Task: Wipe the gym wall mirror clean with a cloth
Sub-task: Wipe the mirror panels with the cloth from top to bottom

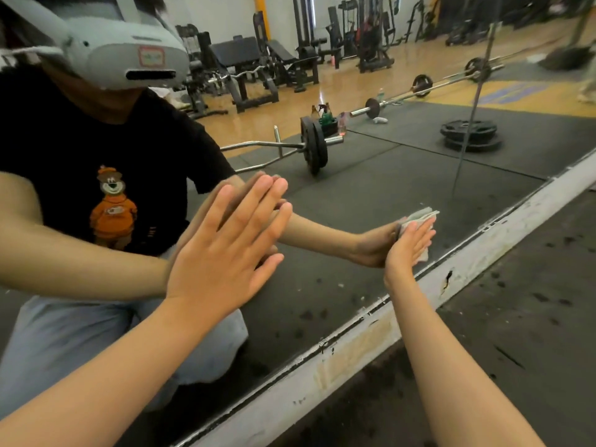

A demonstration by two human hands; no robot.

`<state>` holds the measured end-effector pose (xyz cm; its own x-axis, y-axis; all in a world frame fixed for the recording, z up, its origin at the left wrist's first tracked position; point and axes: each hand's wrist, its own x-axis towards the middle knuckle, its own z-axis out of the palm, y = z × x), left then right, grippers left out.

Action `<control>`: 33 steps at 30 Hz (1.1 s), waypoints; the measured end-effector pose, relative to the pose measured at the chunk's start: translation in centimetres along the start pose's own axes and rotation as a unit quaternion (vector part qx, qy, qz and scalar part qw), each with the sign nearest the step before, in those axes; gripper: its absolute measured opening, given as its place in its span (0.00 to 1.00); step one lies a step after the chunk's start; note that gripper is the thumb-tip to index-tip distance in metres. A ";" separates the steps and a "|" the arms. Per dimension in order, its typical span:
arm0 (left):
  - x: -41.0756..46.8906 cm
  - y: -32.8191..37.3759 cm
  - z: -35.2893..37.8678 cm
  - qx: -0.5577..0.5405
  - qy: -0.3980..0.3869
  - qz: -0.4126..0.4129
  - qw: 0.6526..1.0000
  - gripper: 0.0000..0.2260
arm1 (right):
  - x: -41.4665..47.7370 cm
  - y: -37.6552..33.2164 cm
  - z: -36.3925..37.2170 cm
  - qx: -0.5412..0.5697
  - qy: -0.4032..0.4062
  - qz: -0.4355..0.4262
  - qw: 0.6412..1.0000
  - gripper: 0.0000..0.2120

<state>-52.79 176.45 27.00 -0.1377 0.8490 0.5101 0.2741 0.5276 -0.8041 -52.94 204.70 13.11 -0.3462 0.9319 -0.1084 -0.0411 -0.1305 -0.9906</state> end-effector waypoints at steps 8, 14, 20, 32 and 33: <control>-0.1 0.2 0.3 0.024 -0.010 0.005 1.000 0.32 | 6.6 1.8 -1.7 0.044 0.002 0.007 0.999 0.30; -0.1 0.2 0.3 0.041 -0.007 0.005 0.999 0.32 | 2.4 4.5 -1.0 0.065 0.016 0.047 0.997 0.26; 0.0 0.4 0.1 0.036 -0.006 0.009 0.999 0.32 | -7.4 6.4 1.2 0.016 -0.033 0.057 0.998 0.24; -0.1 0.0 0.3 -0.032 0.008 -0.005 0.999 0.28 | -19.1 -0.1 5.1 -0.040 -0.103 -0.078 0.991 0.26; -0.1 0.1 0.3 -0.030 0.011 -0.007 0.999 0.28 | -16.3 -1.4 4.4 -0.037 -0.080 -0.074 0.993 0.24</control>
<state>-53.01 176.43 26.82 -0.1213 0.8405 0.5281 0.3284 0.5360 -0.7777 -51.37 188.18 16.62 -0.4868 0.8722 0.0469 -0.0347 0.0344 -0.9988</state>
